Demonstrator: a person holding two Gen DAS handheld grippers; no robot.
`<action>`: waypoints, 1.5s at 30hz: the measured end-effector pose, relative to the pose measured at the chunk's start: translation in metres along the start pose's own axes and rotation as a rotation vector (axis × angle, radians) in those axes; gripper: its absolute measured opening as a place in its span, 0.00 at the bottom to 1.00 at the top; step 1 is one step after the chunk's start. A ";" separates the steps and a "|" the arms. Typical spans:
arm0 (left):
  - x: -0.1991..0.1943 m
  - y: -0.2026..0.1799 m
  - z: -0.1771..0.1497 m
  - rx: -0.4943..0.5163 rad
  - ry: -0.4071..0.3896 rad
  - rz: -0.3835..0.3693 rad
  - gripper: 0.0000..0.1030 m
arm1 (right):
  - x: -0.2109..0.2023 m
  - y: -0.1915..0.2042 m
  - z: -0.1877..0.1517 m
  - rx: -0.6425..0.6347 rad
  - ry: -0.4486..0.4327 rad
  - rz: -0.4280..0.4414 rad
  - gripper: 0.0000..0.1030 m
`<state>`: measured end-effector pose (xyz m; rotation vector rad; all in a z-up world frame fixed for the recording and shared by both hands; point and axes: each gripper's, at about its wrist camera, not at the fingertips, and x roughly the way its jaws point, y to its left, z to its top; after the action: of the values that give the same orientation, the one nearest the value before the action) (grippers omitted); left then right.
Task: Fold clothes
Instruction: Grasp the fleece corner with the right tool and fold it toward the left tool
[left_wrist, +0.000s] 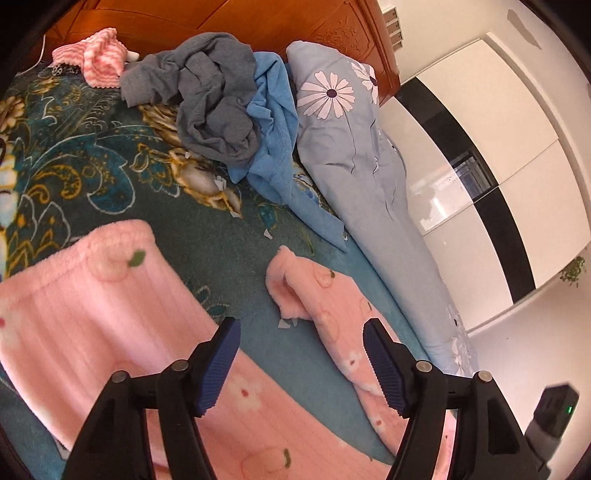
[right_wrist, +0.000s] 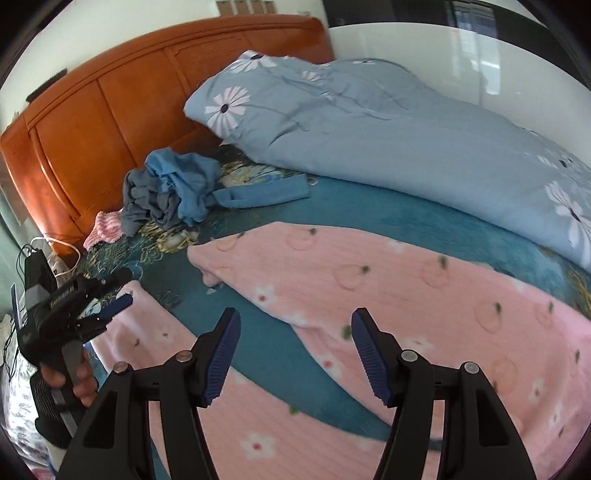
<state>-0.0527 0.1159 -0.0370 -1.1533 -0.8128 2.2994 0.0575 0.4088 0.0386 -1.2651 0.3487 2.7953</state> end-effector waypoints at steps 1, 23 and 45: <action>-0.002 0.003 -0.001 0.005 -0.011 0.021 0.73 | 0.019 0.016 0.010 -0.054 0.034 0.028 0.62; -0.003 0.046 0.015 0.061 0.036 -0.058 0.74 | 0.135 0.018 0.111 0.035 0.034 -0.001 0.07; 0.104 0.004 -0.010 -0.160 0.326 -0.354 0.74 | 0.121 -0.001 -0.013 0.128 0.325 0.415 0.10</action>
<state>-0.1026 0.1797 -0.1036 -1.2907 -0.9937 1.7308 -0.0131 0.4014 -0.0599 -1.7954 0.8859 2.8057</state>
